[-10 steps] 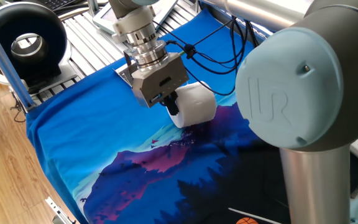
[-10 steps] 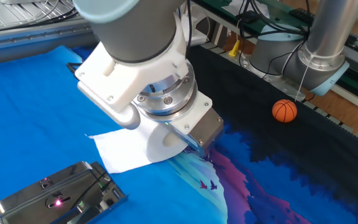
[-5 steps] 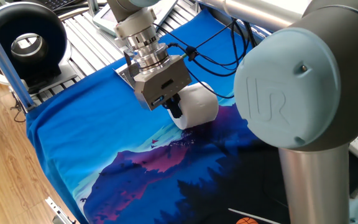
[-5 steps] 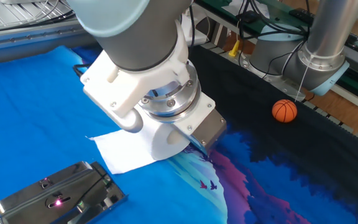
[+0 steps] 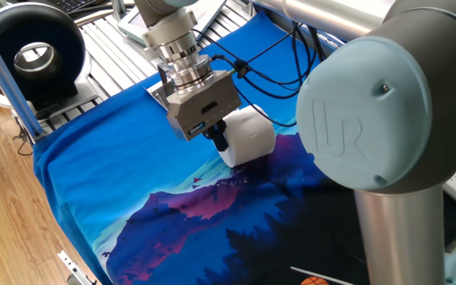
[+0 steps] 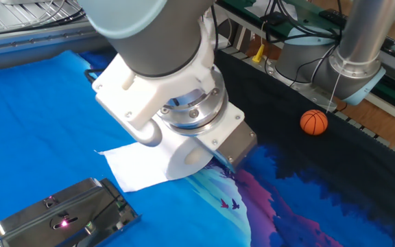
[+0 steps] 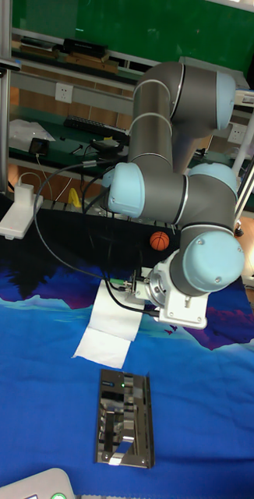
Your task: Put the toilet paper on its holder
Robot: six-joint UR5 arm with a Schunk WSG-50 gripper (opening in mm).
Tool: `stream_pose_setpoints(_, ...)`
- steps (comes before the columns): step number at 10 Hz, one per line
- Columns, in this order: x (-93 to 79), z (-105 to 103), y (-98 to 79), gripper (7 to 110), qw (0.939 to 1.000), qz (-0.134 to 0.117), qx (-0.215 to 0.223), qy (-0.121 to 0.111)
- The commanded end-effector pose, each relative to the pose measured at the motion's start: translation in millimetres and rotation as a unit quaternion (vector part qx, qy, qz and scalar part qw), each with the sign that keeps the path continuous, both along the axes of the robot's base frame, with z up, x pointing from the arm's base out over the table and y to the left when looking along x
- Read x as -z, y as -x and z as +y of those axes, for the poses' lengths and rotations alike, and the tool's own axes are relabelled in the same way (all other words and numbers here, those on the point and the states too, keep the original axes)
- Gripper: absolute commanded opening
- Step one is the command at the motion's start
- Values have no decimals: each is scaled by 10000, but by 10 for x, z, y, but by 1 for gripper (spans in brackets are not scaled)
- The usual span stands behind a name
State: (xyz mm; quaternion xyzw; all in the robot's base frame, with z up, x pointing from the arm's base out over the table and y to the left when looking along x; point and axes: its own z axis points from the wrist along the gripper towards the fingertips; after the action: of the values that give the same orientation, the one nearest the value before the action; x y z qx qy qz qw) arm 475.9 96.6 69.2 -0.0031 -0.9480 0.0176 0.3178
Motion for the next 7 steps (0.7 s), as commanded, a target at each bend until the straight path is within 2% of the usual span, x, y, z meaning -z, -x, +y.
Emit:
stream_pose_setpoints(1, -132, 172, 20, 7, 9999, 31, 142, -90)
stream_pose_setpoints(3, -137, 144, -10, 7, 9997, 33, 123, -188)
stream_pose_setpoints(5, -156, -66, 46, 7, 9996, 152, -12, 237)
stream_pose_setpoints(7, -138, -161, 41, 7, 9991, 134, -60, 391)
